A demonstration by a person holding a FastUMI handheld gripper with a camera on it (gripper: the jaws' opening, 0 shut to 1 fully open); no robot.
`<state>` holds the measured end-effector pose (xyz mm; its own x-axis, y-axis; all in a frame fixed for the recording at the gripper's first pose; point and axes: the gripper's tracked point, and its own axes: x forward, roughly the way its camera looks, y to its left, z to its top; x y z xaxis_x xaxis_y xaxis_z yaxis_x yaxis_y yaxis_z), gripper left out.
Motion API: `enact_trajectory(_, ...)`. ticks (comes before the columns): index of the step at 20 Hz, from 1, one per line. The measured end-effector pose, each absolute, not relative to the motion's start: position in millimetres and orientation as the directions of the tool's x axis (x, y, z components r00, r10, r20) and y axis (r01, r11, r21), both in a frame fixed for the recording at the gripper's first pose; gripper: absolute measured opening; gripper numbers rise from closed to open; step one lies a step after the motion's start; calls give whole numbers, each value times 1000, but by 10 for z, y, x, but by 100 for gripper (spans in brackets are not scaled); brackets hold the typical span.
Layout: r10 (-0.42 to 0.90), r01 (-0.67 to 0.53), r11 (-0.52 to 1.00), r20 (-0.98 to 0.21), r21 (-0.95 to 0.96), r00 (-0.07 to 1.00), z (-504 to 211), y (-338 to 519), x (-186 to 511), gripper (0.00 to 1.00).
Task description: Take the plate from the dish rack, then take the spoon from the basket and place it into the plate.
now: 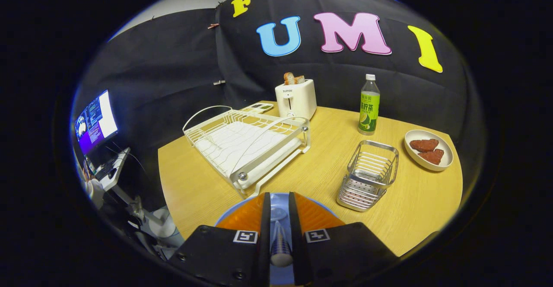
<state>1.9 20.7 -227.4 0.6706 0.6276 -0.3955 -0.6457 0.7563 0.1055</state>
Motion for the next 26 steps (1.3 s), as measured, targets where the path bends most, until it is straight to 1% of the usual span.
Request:
enact_trajectory(2, 595, -607, 787, -395, 109, 700, -2157, 111, 64, 63)
enact_trajectory(5, 554, -554, 824, -361, 114, 750, -1858, -24, 118, 100)
enact_trajectory(7, 498, -495, 863, -336, 102, 800, -1591, -174, 136, 98)
enact_trajectory(9, 435, -425, 900, -283, 99, 855, -1292, -263, 176, 99)
enact_trajectory(14, 240, -222, 968, -172, 113, 956, -653, -431, 122, 98)
enact_trajectory(18, 111, -104, 991, -76, 85, 991, -176, -527, 3, 98)
enact_trajectory(21, 46, -45, 998, -11, 50, 999, 98, -573, -157, 98)
enact_trajectory(24, -33, 32, 999, 39, 42, 999, 251, -662, -329, 98)
enact_trajectory(26, -68, 65, 997, 49, 47, 997, 260, -666, -386, 98)
